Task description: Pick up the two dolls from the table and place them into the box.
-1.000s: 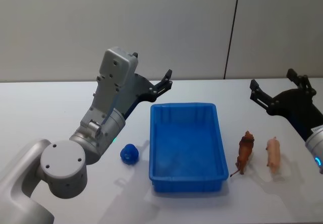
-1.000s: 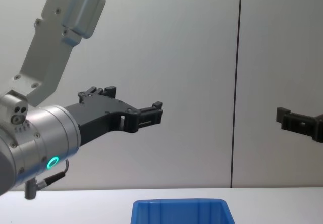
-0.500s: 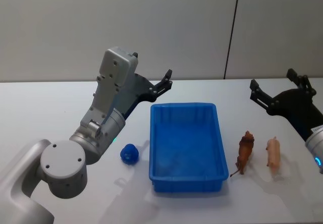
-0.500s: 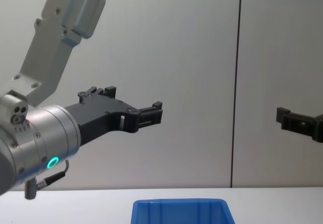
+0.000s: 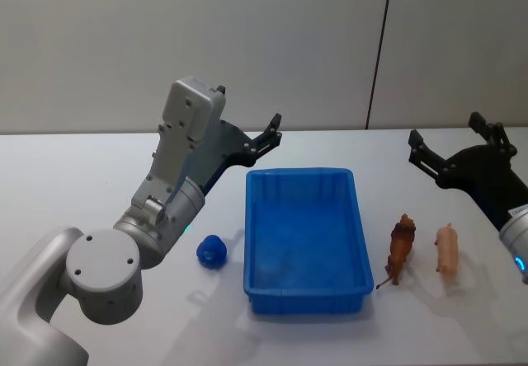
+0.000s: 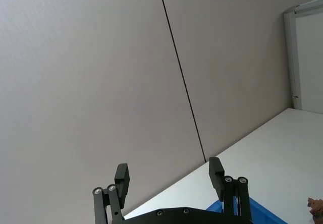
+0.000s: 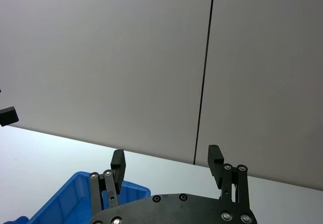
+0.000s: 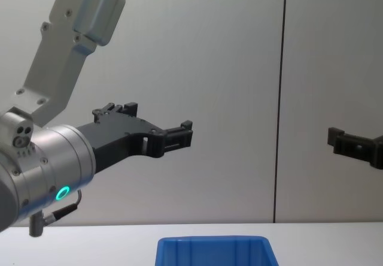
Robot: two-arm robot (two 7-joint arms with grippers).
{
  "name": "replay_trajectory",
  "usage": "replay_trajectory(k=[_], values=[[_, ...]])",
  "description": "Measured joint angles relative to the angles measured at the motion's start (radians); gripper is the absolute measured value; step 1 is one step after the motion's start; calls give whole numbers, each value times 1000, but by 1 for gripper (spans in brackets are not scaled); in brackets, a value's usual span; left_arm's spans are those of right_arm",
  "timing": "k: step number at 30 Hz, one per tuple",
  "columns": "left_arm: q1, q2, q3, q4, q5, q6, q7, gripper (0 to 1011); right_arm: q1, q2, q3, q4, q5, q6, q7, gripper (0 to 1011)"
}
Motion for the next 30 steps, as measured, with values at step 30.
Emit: replay_trajectory(k=[30], values=[[28, 22, -17, -26, -46, 84, 36, 1001, 0, 0, 0, 0, 0, 0, 0, 1001]])
